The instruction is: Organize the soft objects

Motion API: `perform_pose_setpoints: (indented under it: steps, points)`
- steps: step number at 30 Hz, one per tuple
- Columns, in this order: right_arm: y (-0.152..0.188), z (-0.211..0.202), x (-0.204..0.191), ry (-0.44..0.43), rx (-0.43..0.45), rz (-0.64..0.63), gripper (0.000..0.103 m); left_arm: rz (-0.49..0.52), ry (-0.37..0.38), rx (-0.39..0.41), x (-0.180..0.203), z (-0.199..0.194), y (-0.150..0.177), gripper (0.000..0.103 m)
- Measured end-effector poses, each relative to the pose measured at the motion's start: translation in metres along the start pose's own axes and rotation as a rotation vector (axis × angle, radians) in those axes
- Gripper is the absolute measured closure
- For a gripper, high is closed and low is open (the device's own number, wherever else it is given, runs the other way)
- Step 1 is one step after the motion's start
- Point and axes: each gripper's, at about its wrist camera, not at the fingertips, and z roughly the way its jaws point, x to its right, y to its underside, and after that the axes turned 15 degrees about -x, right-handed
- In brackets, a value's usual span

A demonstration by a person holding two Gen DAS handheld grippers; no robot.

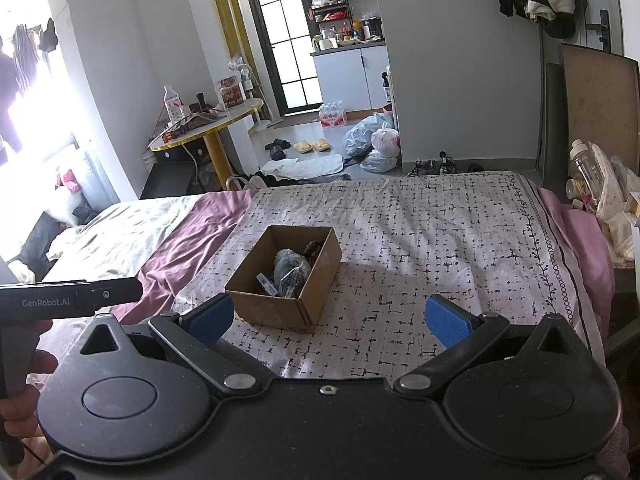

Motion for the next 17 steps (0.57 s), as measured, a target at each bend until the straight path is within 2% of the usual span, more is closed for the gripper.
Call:
perform_pose_setpoints:
  steps: [17]
  points:
    - [0.005, 0.01, -0.002, -0.012, -0.023, -0.024, 0.0, -0.018, 0.0, -0.022, 0.002, 0.013, 0.004, 0.0]
